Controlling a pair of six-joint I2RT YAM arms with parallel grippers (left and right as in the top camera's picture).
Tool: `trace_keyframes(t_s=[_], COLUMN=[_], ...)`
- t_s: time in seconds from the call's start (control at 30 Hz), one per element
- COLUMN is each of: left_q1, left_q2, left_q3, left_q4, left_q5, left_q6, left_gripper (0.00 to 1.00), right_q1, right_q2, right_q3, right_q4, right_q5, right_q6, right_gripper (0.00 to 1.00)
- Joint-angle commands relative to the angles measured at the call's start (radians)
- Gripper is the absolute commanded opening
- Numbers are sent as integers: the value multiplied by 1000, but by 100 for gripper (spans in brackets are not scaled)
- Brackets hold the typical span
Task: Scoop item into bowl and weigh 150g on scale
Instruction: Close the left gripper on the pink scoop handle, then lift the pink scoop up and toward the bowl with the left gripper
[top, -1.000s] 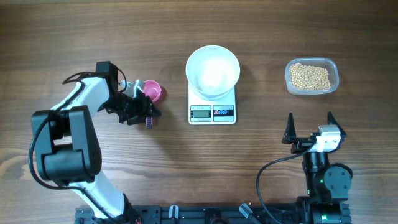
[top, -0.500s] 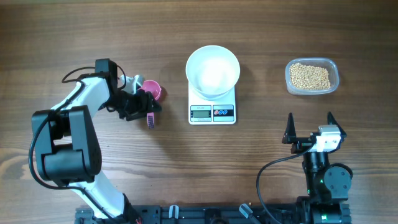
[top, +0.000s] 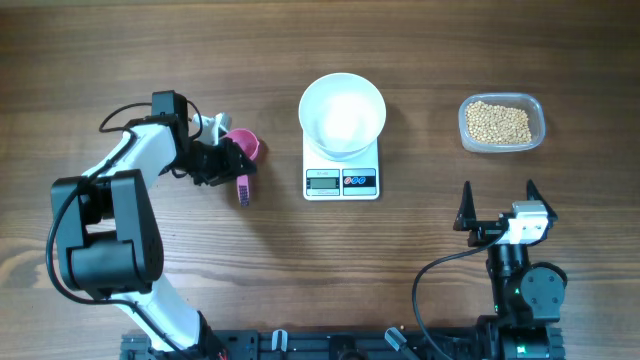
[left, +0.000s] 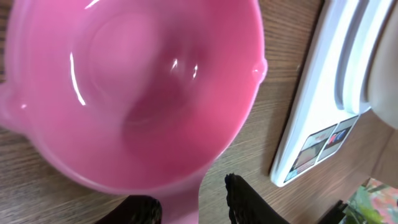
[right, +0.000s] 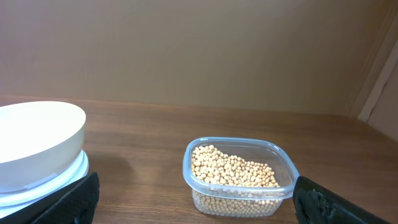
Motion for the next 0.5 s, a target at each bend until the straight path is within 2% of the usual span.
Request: trace_keyframes(t_s=[0.0, 0.13, 0.2, 0.27, 0.47], left_q1=[0, 0, 0, 0, -5], left_q2=[15, 15, 15, 15, 72], left_q3=[-5, -5, -5, -5, -5], left_q4=[2, 2, 2, 2, 8], left_q5=[31, 31, 31, 31, 52], left_q6=[-7, -7, -10, -10, -32], left_gripper=[37, 39, 52, 55, 54], right_q1=[4, 4, 4, 4, 4], right_q2=[-5, -5, -5, -5, -5], right_q3=[-1, -1, -1, -1, -1], right_q4=[6, 6, 6, 6, 6], right_q5=[13, 13, 13, 13, 13], right_q6=[-6, -5, -5, -5, -5], right_gripper=[100, 100, 100, 100, 100])
